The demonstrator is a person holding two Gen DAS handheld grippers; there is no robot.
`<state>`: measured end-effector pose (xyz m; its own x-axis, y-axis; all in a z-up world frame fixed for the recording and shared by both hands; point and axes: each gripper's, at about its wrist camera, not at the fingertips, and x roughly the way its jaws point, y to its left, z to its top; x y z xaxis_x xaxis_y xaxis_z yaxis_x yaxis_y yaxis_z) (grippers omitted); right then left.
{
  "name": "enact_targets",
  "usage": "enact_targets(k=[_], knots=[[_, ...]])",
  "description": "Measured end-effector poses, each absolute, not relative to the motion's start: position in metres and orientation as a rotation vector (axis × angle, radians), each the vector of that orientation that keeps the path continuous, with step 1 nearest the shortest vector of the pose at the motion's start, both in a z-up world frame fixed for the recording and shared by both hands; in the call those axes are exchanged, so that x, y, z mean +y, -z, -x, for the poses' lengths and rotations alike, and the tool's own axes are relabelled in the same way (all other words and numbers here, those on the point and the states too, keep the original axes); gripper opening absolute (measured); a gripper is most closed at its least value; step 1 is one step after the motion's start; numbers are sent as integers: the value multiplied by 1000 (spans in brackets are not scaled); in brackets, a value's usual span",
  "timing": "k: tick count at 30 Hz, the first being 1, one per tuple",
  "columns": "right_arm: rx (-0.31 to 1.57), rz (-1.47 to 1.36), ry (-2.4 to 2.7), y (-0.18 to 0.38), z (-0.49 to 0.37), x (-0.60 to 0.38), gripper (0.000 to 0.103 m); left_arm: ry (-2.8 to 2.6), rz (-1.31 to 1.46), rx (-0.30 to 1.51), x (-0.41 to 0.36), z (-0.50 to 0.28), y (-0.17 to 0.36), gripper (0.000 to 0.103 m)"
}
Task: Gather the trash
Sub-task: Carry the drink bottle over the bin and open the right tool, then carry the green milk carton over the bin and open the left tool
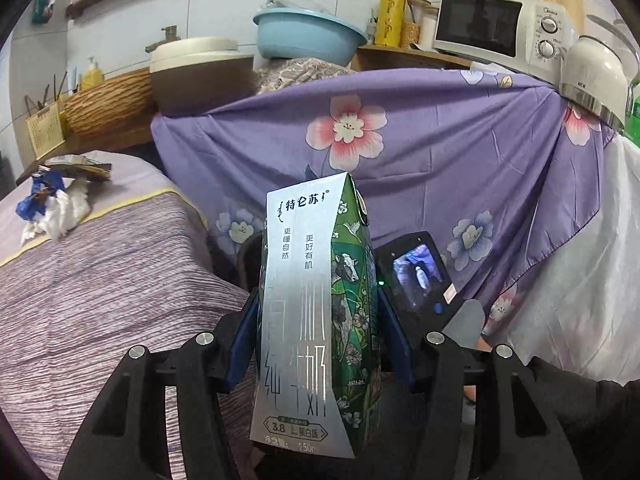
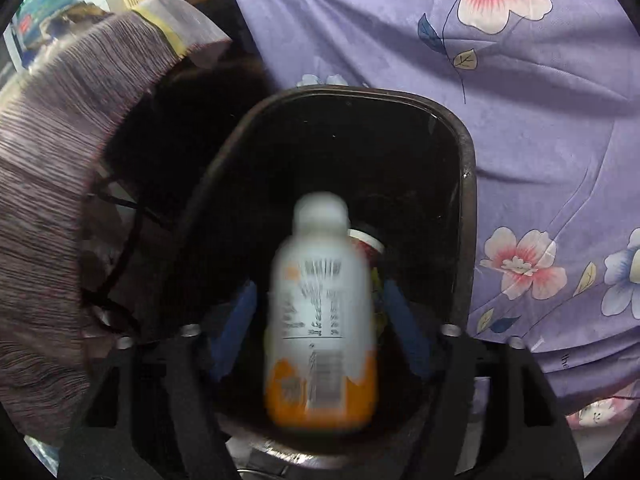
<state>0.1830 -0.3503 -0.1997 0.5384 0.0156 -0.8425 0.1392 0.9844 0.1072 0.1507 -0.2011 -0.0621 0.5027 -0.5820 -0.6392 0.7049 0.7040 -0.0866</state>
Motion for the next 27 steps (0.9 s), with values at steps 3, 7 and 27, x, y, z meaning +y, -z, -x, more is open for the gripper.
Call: enact_targets(k=[3, 7, 27], knots=[[991, -170, 80, 200, -183, -352, 81, 791, -191, 711, -205, -152, 67, 56], [974, -171, 98, 193, -174, -357, 81, 792, -207, 720, -212, -153, 72, 56], [831, -201, 268, 145, -72, -408, 81, 799, -281, 814, -276, -176, 121, 56]])
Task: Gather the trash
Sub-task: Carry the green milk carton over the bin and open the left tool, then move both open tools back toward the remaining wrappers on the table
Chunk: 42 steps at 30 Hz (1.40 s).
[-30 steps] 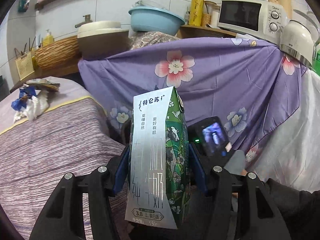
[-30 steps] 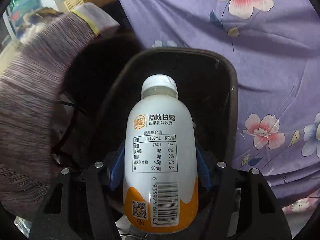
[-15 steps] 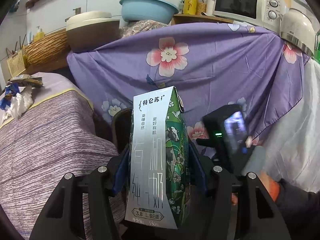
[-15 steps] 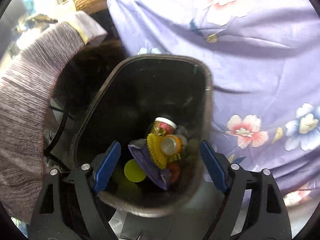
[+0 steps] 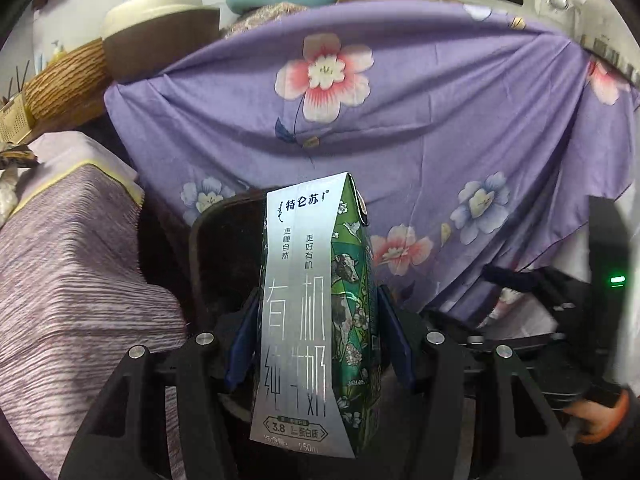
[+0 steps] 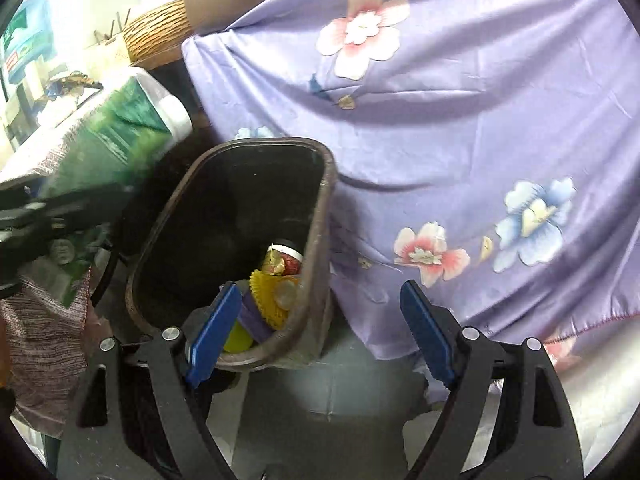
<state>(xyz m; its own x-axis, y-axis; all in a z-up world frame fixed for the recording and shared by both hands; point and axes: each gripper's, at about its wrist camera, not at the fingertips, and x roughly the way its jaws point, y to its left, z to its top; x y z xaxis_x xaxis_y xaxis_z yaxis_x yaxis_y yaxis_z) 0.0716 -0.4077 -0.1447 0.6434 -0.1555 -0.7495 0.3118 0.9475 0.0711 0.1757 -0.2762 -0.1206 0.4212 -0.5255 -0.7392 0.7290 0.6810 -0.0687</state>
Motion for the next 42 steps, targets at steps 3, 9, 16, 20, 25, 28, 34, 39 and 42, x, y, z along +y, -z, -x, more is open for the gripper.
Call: enact_targets(k=[3, 9, 16, 20, 25, 28, 34, 39, 42], knots=[[826, -216, 293, 143, -59, -416, 81, 793, -301, 841, -286, -180, 133, 56], [817, -250, 342, 142, -42, -433, 81, 782, -343, 883, -304, -188, 157, 56], [800, -256, 379, 136, -29, -441, 81, 774, -375, 914, -320, -194, 168, 74], [795, -254, 391, 133, -27, -444, 81, 781, -359, 885, -316, -189, 161, 84], [789, -250, 397, 129, -28, -444, 81, 778, -351, 855, -309, -179, 150, 86], [783, -243, 395, 126, -29, -440, 81, 771, -317, 841, -299, -174, 138, 87], [771, -249, 378, 122, -36, -435, 81, 755, -246, 783, -274, -162, 103, 92], [760, -240, 343, 116, -43, -423, 81, 750, -222, 723, -252, -146, 72, 95], [751, -224, 311, 110, -50, -411, 81, 742, -205, 692, -236, -137, 55, 96]])
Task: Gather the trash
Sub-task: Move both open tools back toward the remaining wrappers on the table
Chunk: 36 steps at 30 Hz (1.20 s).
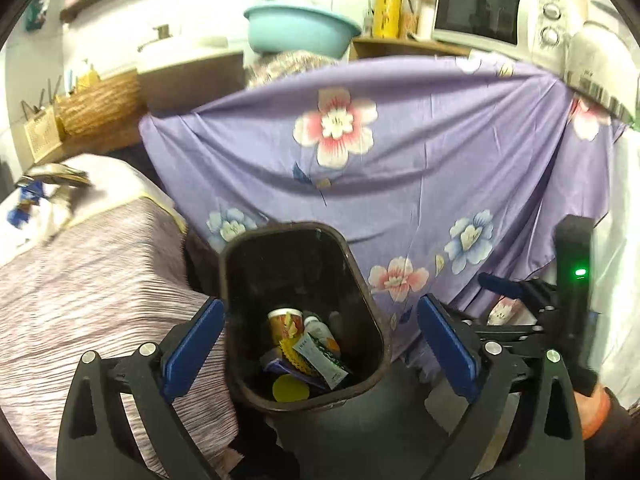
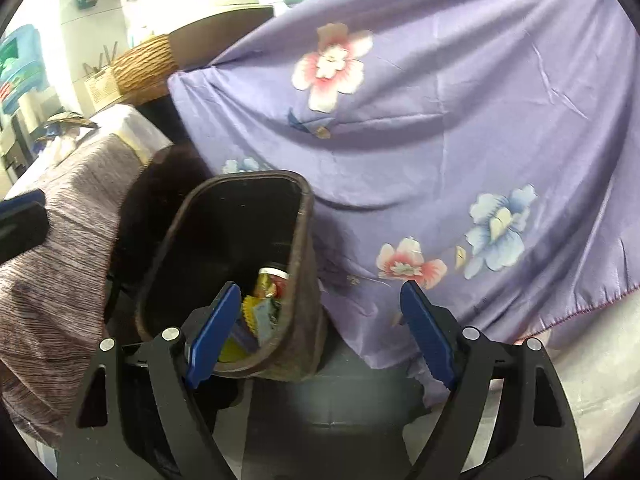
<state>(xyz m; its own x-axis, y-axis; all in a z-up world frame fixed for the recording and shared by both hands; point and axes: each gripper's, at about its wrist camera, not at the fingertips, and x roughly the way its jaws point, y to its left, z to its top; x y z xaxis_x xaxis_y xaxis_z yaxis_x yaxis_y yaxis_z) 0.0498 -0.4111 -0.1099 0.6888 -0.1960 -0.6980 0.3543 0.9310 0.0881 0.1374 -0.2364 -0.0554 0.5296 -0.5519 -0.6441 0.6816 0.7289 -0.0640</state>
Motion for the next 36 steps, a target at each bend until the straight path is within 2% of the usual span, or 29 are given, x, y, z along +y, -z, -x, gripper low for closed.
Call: enact_targets(k=[13, 30, 32, 36], knots=[[676, -122, 69, 69, -96, -327, 81, 602, -184, 623, -148, -125, 12, 97], [545, 166, -233, 6, -188, -196, 81, 315, -220, 637, -17, -167, 4, 97], [535, 210, -244, 2, -203, -183, 76, 296, -210, 643, -6, -170, 3, 97], [535, 278, -250, -4, -235, -162, 76, 257, -191, 649, 15, -178, 3, 97]])
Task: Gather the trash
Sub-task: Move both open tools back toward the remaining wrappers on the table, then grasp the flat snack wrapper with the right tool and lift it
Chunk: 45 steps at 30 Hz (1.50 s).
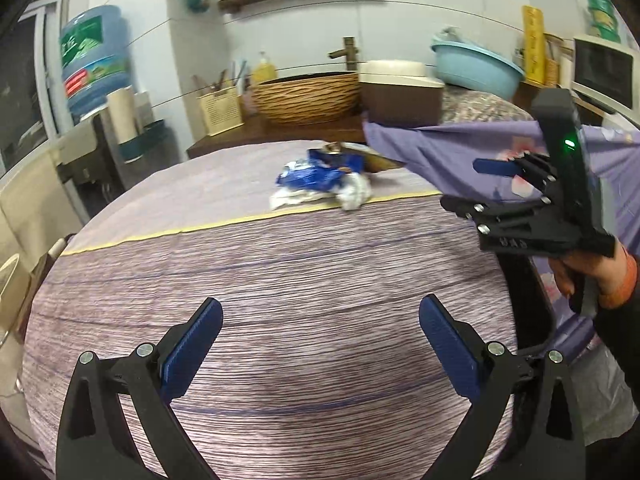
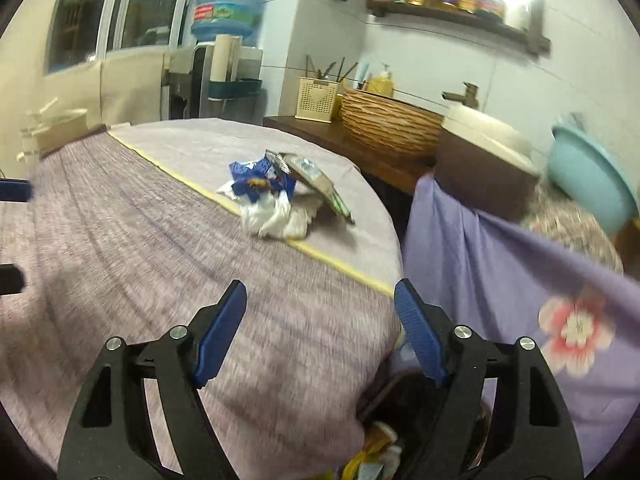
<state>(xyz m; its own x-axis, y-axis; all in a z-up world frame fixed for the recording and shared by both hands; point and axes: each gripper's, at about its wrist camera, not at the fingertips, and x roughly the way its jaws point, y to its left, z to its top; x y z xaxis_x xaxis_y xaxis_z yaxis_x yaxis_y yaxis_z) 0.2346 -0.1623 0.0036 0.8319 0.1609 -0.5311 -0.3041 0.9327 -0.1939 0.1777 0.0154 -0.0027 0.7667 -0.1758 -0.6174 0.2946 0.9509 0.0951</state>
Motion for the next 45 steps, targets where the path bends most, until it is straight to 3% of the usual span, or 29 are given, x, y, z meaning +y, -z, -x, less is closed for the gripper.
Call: enact_targets(k=[9, 12, 15, 17, 20, 31, 45], knots=[[562, 409, -200, 1, -318, -135, 66, 256, -142, 675, 36, -194, 8, 97], [570, 455, -173, 8, -341, -129, 57, 266, -130, 687, 37, -200, 10, 97], [573, 476, -163, 14, -357, -126, 44, 275, -131, 694, 36, -205, 12, 97], [568, 483, -156, 17, -360, -126, 21, 282, -137, 695, 34, -209, 13, 97], [557, 439, -165, 14, -356, -130, 8, 289, -139, 696, 32, -214, 13, 97], [501, 319, -177, -18, -298, -158, 5, 310, -107, 679, 14, -245, 7, 97], [502, 232, -178, -24, -217, -191, 5, 301, -114, 649, -45, -320, 6, 81]])
